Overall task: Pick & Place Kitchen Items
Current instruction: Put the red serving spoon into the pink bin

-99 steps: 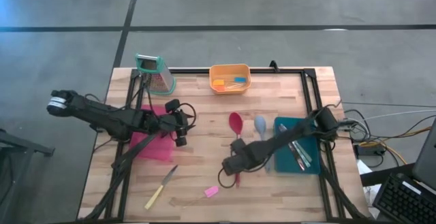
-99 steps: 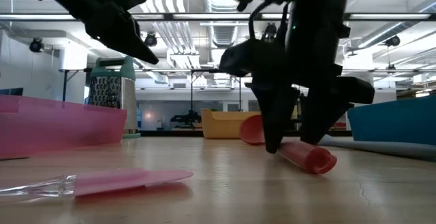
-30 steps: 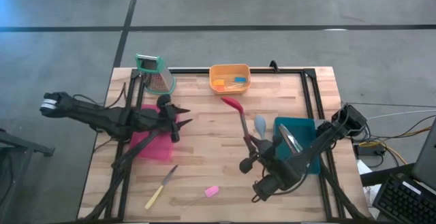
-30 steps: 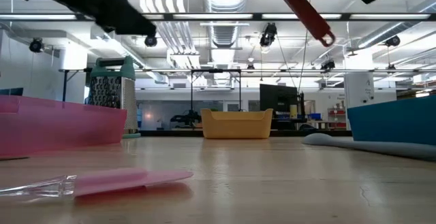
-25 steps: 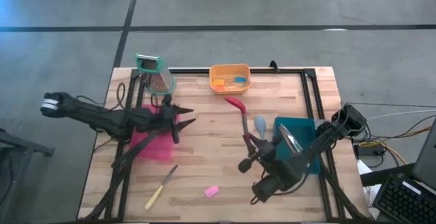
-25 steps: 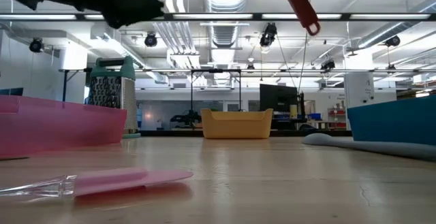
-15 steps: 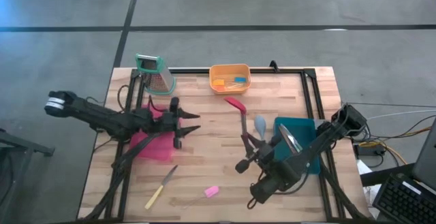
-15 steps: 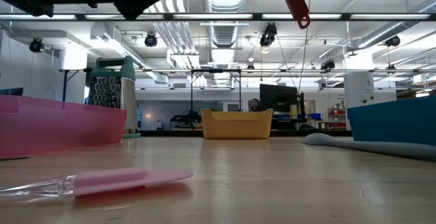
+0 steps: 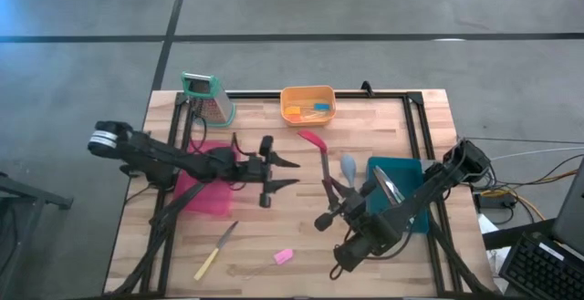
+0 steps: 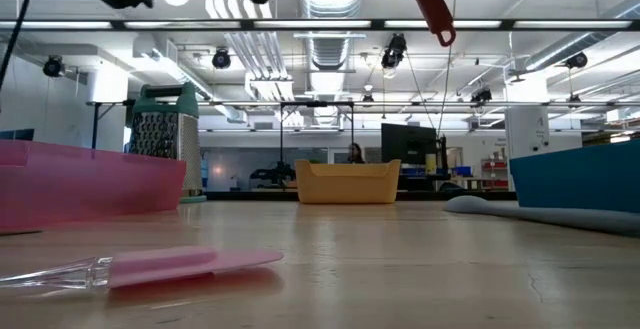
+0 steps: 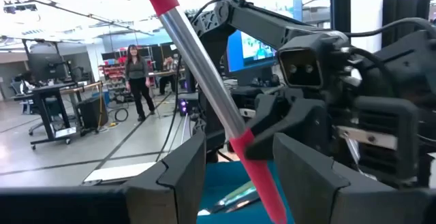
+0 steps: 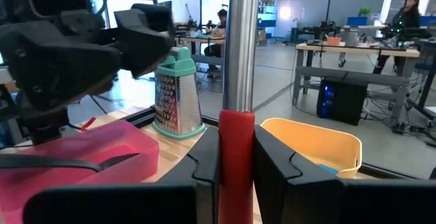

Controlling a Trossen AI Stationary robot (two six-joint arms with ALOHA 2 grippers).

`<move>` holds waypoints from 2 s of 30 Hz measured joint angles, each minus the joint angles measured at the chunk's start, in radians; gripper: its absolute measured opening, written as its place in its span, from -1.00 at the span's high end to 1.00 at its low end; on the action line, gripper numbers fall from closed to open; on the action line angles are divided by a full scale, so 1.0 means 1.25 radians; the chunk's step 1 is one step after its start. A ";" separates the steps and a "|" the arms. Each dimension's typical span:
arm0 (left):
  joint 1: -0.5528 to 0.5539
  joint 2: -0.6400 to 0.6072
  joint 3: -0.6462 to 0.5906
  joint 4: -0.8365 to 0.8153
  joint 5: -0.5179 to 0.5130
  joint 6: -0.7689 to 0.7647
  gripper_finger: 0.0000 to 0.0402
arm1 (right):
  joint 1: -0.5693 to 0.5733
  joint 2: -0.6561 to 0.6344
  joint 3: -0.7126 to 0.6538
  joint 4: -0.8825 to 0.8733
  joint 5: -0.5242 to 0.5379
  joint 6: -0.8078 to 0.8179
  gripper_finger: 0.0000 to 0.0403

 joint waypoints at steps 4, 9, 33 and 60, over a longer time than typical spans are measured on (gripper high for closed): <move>0.001 0.053 0.054 0.000 0.000 0.000 0.12 | 0.007 0.000 0.000 0.002 -0.001 -0.011 0.79; 0.002 0.101 0.102 0.000 0.016 -0.002 0.12 | 0.011 0.000 0.000 0.007 -0.002 -0.022 0.79; 0.055 0.138 0.161 0.000 0.107 -0.087 0.12 | 0.014 0.000 0.000 0.057 -0.024 -0.103 0.79; 0.064 0.204 0.254 -0.039 0.205 -0.112 0.75 | 0.013 0.002 -0.001 0.068 -0.062 -0.159 0.79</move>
